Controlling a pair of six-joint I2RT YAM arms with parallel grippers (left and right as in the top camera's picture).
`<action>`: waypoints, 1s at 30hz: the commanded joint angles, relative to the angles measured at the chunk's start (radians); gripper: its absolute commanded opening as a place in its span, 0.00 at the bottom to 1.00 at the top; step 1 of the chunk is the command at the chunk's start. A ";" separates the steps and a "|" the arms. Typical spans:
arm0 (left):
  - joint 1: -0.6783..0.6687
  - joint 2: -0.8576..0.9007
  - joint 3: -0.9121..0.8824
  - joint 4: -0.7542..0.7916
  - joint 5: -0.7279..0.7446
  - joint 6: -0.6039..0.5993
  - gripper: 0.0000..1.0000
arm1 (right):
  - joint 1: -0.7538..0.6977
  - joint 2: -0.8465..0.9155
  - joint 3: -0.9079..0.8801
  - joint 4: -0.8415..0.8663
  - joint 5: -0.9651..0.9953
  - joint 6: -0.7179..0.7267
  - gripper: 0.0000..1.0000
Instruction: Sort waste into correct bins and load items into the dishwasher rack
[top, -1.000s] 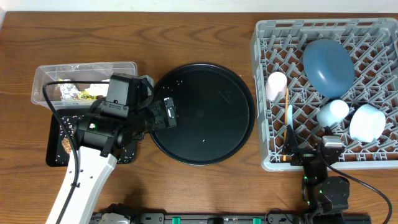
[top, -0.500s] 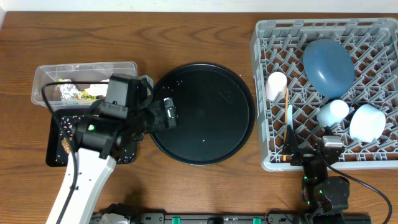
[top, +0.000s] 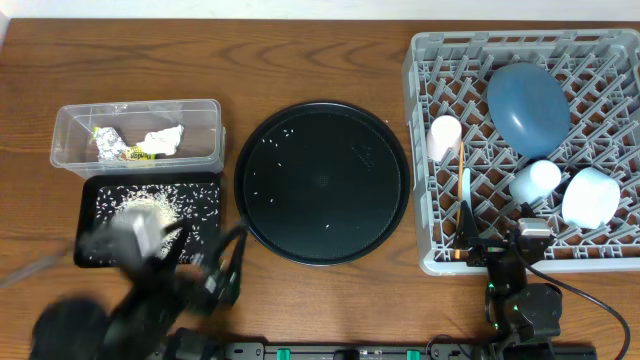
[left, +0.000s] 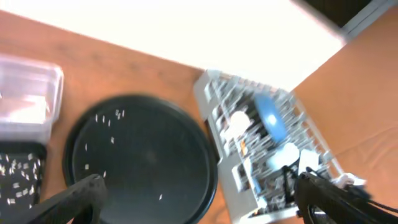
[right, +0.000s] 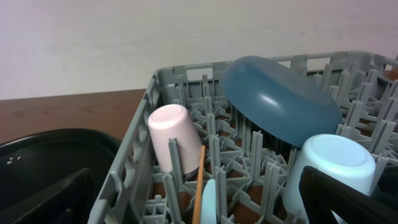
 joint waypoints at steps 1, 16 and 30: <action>0.005 -0.093 -0.004 -0.026 -0.044 0.010 0.98 | -0.009 -0.009 -0.002 -0.003 -0.007 -0.014 0.99; 0.135 -0.373 -0.282 -0.106 -0.059 0.010 0.98 | -0.009 -0.009 -0.002 -0.003 -0.007 -0.014 0.99; 0.201 -0.446 -0.780 0.666 -0.092 0.010 0.98 | -0.009 -0.009 -0.002 -0.003 -0.007 -0.014 0.99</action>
